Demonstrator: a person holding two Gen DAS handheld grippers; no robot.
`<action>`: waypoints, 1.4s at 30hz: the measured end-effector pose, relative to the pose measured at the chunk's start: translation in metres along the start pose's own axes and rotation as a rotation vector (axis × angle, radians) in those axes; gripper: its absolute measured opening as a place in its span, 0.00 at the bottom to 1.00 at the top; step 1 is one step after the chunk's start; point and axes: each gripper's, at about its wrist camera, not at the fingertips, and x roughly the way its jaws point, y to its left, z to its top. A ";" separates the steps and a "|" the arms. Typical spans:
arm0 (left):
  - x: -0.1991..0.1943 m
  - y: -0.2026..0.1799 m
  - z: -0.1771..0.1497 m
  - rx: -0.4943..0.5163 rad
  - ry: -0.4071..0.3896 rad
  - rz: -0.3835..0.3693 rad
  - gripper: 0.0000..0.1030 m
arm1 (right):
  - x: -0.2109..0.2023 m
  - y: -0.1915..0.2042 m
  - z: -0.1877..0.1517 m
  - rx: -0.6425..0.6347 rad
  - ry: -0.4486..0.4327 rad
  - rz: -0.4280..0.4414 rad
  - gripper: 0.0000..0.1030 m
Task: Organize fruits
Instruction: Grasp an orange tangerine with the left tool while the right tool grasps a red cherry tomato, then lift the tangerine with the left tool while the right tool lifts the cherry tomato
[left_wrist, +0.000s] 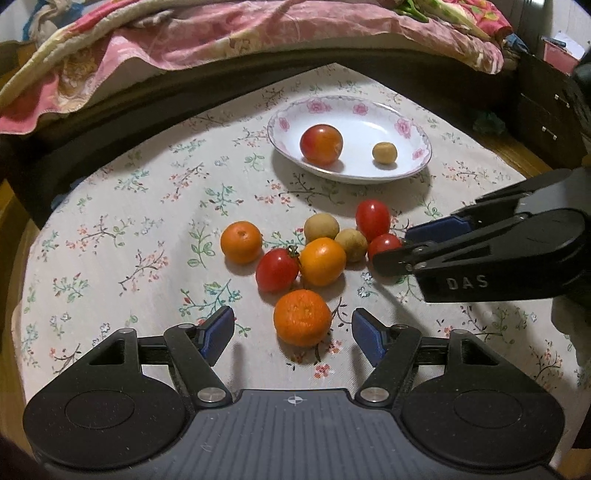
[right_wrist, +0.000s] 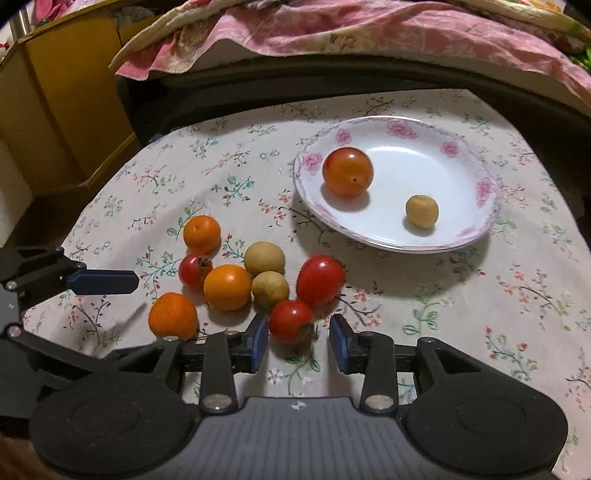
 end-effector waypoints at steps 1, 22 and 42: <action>0.001 0.000 -0.001 0.001 0.002 0.000 0.74 | 0.003 0.001 0.001 -0.007 0.005 -0.001 0.38; 0.019 -0.008 0.000 0.015 0.007 -0.004 0.43 | -0.006 -0.005 -0.008 -0.026 0.032 -0.025 0.31; -0.009 -0.035 -0.037 0.087 0.036 -0.012 0.47 | -0.034 0.010 -0.060 -0.079 0.034 -0.094 0.31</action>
